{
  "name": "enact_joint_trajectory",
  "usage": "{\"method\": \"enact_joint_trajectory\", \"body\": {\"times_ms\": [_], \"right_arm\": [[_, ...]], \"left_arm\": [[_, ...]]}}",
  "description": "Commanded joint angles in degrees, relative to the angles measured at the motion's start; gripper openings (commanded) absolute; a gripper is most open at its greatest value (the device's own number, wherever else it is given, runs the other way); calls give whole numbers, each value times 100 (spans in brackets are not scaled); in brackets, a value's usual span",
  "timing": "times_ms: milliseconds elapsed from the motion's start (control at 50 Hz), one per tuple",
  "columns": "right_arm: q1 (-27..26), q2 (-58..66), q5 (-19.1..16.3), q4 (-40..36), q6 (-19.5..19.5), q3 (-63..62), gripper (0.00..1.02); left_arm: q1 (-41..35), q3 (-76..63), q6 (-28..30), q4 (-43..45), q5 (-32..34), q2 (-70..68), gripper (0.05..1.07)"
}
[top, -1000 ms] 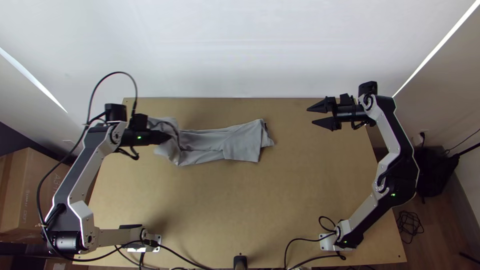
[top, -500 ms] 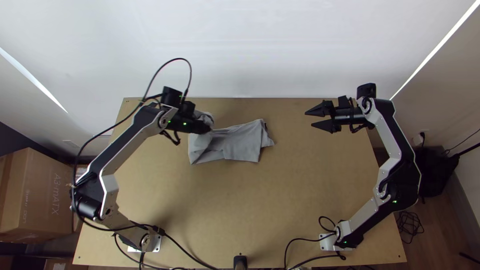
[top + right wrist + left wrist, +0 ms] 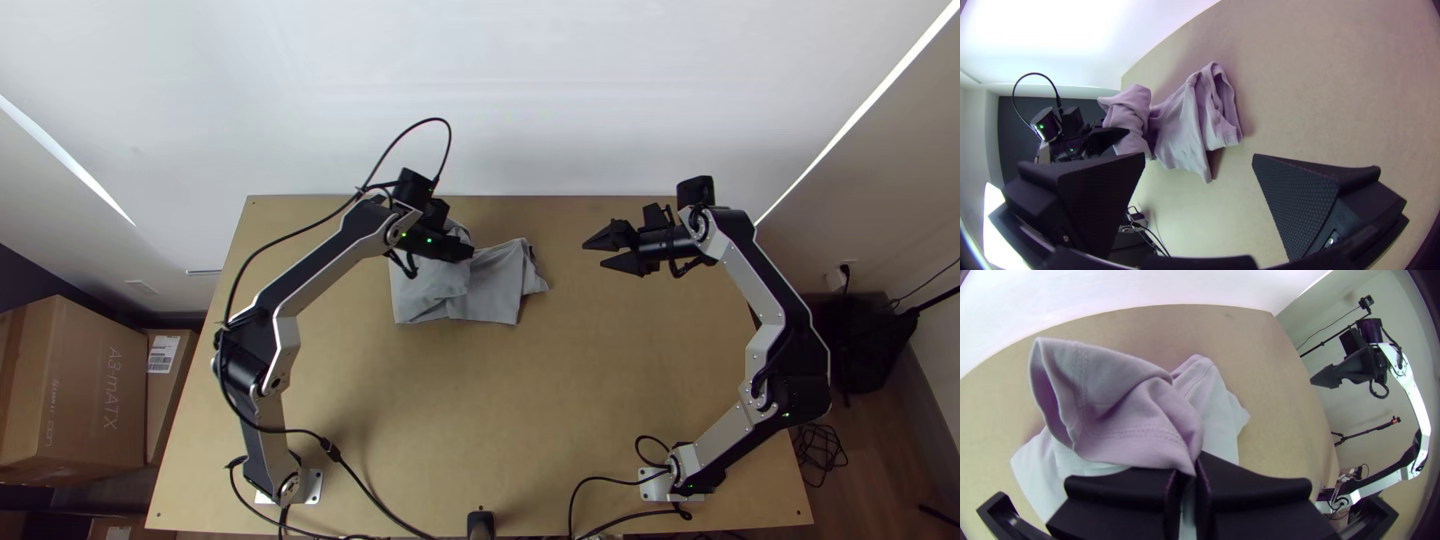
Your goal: Fold the t-shirt
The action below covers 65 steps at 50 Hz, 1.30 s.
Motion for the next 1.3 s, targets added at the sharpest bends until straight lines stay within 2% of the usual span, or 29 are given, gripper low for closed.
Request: {"method": "enact_joint_trajectory", "body": {"times_ms": [0, 160, 240, 260, 280, 300, 360, 380, 400, 640, 920, 1060, 1280], "right_arm": [[155, -211, 191, 210, 135, -220, 99], [314, -185, 534, 395, 144, -360, 99], [331, -176, 595, 403, 144, -387, 99], [331, -176, 604, 403, 152, -396, 99], [331, -176, 613, 403, 144, -422, 99], [331, -176, 631, 412, 144, -439, 99], [331, -176, 657, 412, 152, -492, 99], [331, -176, 666, 412, 144, -510, 99], [331, -176, 666, 412, 144, -527, 99], [463, -62, 771, 588, 144, -554, 99], [779, 685, 921, 1063, 170, -220, 99], [990, 1019, 1167, 1168, 170, 141, 99], [1245, 1397, 1237, 1405, 170, 642, 99]], "left_arm": [[-178, 468, -117, 38, -56, 368, 8], [-416, 1206, -231, 3, -206, 921, 8], [-539, 1734, -275, -15, -329, 1290, 8], [-574, 1918, -284, -24, -338, 1405, 11], [-592, 2085, -302, -50, -338, 1501, 20], [-636, 2235, -311, -50, -346, 1598, 33], [-776, 2463, -179, 47, -417, 1747, 98], [-811, 2463, -117, 126, -425, 1747, 105], [-846, 2463, -64, 161, -443, 1747, 102], [-759, 2182, 120, 29, -496, 1203, 102], [-73, 1804, 384, -832, -496, 69, 102], [349, 1373, 419, -841, -584, -643, 102], [903, 943, 419, -850, -584, -1557, 102]]}}
